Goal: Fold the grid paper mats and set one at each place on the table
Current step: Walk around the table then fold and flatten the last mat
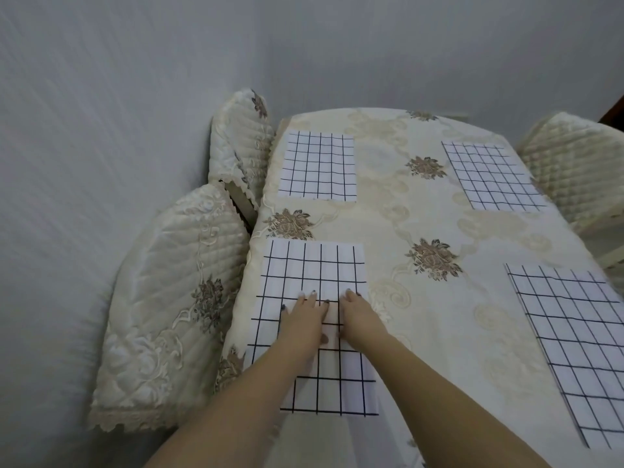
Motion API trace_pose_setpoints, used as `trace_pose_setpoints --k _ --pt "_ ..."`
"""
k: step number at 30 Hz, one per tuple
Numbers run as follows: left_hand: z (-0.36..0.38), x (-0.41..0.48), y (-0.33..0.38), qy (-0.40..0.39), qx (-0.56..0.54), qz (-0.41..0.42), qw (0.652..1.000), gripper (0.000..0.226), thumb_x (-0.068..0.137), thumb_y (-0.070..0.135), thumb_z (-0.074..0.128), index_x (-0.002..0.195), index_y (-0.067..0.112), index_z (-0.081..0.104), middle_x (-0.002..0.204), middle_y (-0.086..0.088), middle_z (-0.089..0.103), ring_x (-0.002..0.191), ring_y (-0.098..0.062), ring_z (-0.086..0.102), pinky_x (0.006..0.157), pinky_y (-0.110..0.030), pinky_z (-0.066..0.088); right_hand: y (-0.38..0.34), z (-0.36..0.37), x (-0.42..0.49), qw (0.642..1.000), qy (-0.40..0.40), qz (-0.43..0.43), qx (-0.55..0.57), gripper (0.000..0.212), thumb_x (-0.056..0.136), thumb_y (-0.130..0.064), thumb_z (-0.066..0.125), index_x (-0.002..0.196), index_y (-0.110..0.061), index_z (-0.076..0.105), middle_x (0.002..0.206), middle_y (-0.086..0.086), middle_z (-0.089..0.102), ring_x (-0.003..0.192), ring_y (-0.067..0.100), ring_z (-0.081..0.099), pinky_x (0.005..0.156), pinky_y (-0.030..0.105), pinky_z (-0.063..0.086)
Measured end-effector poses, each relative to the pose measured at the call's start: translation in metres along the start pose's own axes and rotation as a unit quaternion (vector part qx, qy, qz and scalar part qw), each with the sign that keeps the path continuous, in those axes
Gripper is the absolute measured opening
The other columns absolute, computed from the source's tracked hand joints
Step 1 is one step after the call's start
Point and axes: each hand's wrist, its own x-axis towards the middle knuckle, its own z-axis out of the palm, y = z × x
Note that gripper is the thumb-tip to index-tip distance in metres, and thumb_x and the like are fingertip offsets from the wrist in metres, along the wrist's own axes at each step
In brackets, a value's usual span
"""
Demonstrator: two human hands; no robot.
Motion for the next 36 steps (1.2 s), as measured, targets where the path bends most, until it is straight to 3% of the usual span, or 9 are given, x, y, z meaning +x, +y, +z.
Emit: trace_pose_setpoints --k 8,12,14,19,23,28,33,36 --pt "-0.010 -0.007 -0.045 0.018 -0.026 -0.061 0.998 0.079 0.087 0.028 0.068 0.150 0.017 0.023 0.161 -0.013 0.009 0.149 -0.029 0.006 0.116 -0.046 0.026 0.003 0.006 -0.001 1.000 0.010 0.000 -0.002 0.038 0.082 -0.002 0.065 0.116 -0.006 0.049 0.130 0.006 0.042 0.124 0.023 0.041 0.095 0.026 0.039" --pt "-0.016 -0.005 -0.047 0.070 -0.046 -0.049 0.995 0.058 0.087 0.030 0.066 0.136 0.012 0.042 0.145 -0.012 0.035 0.136 -0.026 0.030 0.105 -0.038 0.038 0.002 0.002 0.002 0.998 0.017 0.017 0.051 0.036 0.084 -0.005 0.063 0.117 -0.005 0.051 0.127 0.007 0.045 0.122 0.026 0.045 0.093 0.029 0.041" --pt "-0.024 0.002 -0.041 0.129 -0.076 -0.014 0.989 0.049 0.092 0.028 0.060 0.134 0.010 0.045 0.142 -0.011 0.040 0.134 -0.026 0.033 0.107 -0.036 0.035 0.002 -0.010 0.009 0.994 0.050 0.029 0.091 0.033 0.088 -0.009 0.059 0.120 -0.005 0.051 0.129 0.008 0.048 0.122 0.027 0.046 0.094 0.032 0.041" --pt "-0.044 0.037 -0.011 0.158 -0.046 0.051 0.985 0.050 0.096 0.024 0.049 0.143 0.010 0.037 0.153 -0.012 0.031 0.145 -0.029 0.021 0.116 -0.038 0.025 0.003 -0.035 0.045 0.989 0.113 0.010 0.092 0.046 0.092 -0.009 0.050 0.136 -0.001 0.042 0.145 0.015 0.038 0.134 0.030 0.037 0.105 0.036 0.036" --pt "-0.046 0.069 0.007 0.126 0.028 0.054 0.990 0.064 0.093 0.023 0.055 0.149 0.012 0.026 0.160 -0.010 0.017 0.149 -0.031 0.006 0.119 -0.044 0.019 0.007 -0.034 0.078 0.993 0.096 -0.022 0.068 0.039 0.088 -0.007 0.046 0.127 -0.002 0.048 0.136 0.017 0.044 0.130 0.031 0.038 0.104 0.035 0.037" --pt "-0.046 0.087 0.007 0.080 0.070 0.054 0.993 0.070 0.097 0.016 0.046 0.154 0.011 0.005 0.163 -0.006 0.003 0.150 -0.030 -0.004 0.120 -0.050 0.009 0.006 -0.032 0.095 0.995 0.078 -0.023 0.053 0.048 0.095 -0.012 0.043 0.142 -0.006 0.036 0.152 0.011 0.031 0.143 0.025 0.025 0.114 0.035 0.030" --pt "-0.041 0.095 -0.001 0.054 0.060 0.044 0.996 0.069 0.098 0.015 0.045 0.154 0.016 0.005 0.163 -0.005 -0.001 0.150 -0.031 -0.006 0.119 -0.054 0.007 0.006 -0.026 0.100 0.996 0.077 -0.022 0.039 0.051 0.097 -0.010 0.042 0.145 -0.004 0.028 0.157 0.011 0.019 0.146 0.023 0.016 0.117 0.030 0.016" --pt "-0.037 0.096 -0.013 0.072 0.040 0.029 0.996 0.064 0.100 0.026 0.044 0.153 0.019 0.009 0.163 -0.005 0.000 0.150 -0.026 -0.005 0.118 -0.056 0.008 0.007 -0.023 0.103 0.996 0.080 -0.008 0.049 0.048 0.095 -0.006 0.044 0.141 -0.003 0.034 0.154 0.012 0.025 0.144 0.024 0.021 0.114 0.031 0.024"
